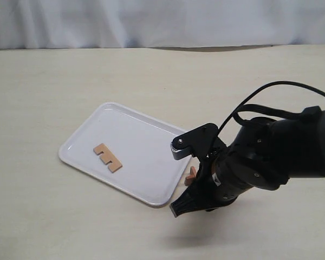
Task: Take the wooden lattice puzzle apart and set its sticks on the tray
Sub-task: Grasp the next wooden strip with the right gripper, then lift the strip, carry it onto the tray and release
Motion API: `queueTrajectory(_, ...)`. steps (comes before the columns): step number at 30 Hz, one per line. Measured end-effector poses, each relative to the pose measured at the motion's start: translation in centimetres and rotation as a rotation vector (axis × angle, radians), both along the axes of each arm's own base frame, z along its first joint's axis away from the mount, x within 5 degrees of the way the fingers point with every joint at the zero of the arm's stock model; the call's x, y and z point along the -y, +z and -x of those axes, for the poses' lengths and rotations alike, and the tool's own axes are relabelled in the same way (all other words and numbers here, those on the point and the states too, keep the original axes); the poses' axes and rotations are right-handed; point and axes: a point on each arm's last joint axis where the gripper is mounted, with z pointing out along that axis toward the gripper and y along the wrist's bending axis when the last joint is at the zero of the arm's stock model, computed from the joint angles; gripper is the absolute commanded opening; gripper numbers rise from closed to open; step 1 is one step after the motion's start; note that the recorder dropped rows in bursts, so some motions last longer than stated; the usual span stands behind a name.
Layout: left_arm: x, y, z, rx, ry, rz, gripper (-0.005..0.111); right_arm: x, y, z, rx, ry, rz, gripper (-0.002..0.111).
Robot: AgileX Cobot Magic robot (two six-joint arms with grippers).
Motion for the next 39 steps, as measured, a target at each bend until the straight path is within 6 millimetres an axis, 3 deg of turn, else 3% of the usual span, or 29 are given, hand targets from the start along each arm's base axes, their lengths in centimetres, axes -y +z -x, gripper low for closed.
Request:
queueTrajectory(7, 0.0, 0.0, 0.0, 0.0, 0.0, 0.0, 0.0, -0.02, 0.01, -0.03, 0.003, -0.005, -0.004, 0.013)
queueTrajectory(16, 0.0, 0.0, 0.0, 0.0, 0.0, 0.0, 0.0, -0.01, 0.01, -0.02, 0.001, -0.047, -0.016, 0.04)
queueTrajectory(26, 0.0, 0.0, 0.0, 0.0, 0.0, 0.0, 0.0, 0.21, -0.52, 0.61, 0.005, -0.046, -0.029, 0.039)
queueTrajectory(32, 0.0, 0.0, 0.0, 0.0, 0.0, 0.0, 0.0, 0.22, -0.93, 0.78, 0.008, -0.046, -0.039, 0.027)
queueTrajectory(36, 0.0, 0.0, 0.0, 0.0, 0.0, 0.0, 0.0, 0.17, -0.91, 0.72, 0.016, -0.045, -0.045, 0.026)
queueTrajectory(39, 0.0, 0.0, 0.0, 0.0, 0.0, 0.0, 0.0, 0.08, -0.87, 0.6, 0.029, -0.047, -0.056, 0.018)
